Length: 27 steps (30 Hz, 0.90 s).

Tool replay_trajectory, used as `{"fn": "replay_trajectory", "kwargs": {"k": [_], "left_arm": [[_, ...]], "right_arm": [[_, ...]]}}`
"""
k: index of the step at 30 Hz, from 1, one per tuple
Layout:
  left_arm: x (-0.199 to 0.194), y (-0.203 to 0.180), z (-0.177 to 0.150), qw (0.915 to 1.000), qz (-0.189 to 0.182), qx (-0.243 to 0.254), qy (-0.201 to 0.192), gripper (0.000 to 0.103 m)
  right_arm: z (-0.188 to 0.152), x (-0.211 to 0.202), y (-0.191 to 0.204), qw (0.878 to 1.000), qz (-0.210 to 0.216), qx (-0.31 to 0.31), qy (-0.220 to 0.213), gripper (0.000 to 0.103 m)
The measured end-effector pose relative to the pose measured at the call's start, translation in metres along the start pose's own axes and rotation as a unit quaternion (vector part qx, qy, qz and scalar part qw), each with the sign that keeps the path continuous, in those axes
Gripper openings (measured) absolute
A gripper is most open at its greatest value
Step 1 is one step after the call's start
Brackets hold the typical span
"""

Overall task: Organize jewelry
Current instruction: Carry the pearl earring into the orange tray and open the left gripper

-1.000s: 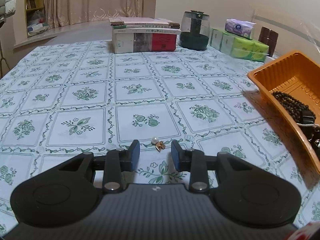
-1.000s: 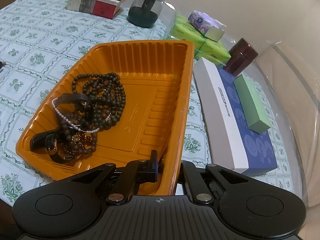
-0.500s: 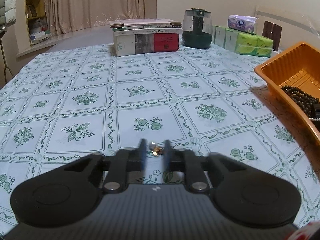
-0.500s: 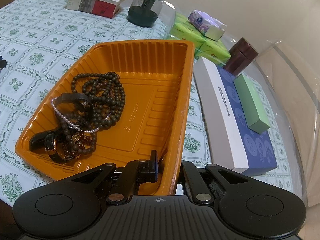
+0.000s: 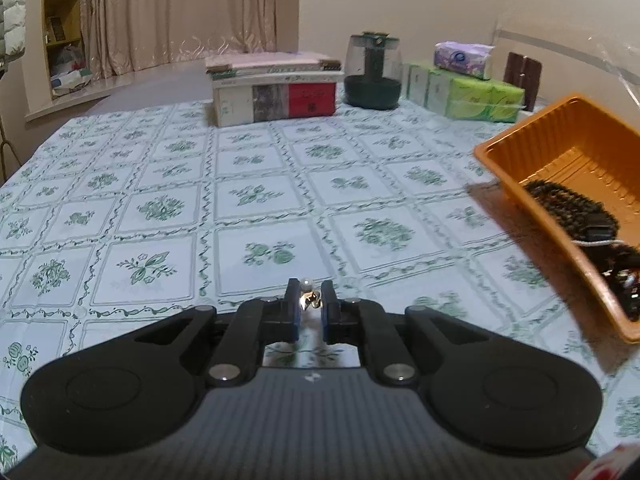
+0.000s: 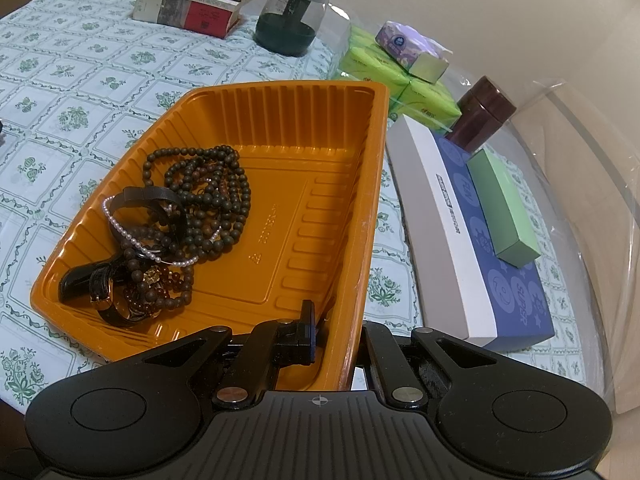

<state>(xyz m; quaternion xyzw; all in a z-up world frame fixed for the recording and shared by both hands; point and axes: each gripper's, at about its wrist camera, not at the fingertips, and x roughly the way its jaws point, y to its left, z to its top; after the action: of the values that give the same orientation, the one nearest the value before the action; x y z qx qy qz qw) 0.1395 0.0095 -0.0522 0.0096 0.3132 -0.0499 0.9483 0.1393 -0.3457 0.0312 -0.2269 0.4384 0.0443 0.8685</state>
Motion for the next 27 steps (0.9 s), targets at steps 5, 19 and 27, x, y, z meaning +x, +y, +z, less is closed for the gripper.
{"fn": "replay_trajectory", "kwargs": {"k": [5, 19, 27], "left_arm": [[-0.019, -0.019, -0.003, 0.9996, -0.026, 0.011, -0.008, 0.008], [-0.038, -0.094, 0.012, 0.9903, -0.132, 0.041, -0.020, 0.008], [-0.037, -0.143, 0.034, 0.9799, -0.181, 0.078, -0.034, 0.008]], "right_arm": [[0.000, 0.000, 0.000, 1.000, 0.000, 0.000, 0.000, 0.005], [0.001, 0.002, -0.004, 1.000, 0.008, -0.003, -0.007, 0.005], [-0.001, 0.007, -0.011, 1.000, 0.024, -0.001, -0.012, 0.005]]}}
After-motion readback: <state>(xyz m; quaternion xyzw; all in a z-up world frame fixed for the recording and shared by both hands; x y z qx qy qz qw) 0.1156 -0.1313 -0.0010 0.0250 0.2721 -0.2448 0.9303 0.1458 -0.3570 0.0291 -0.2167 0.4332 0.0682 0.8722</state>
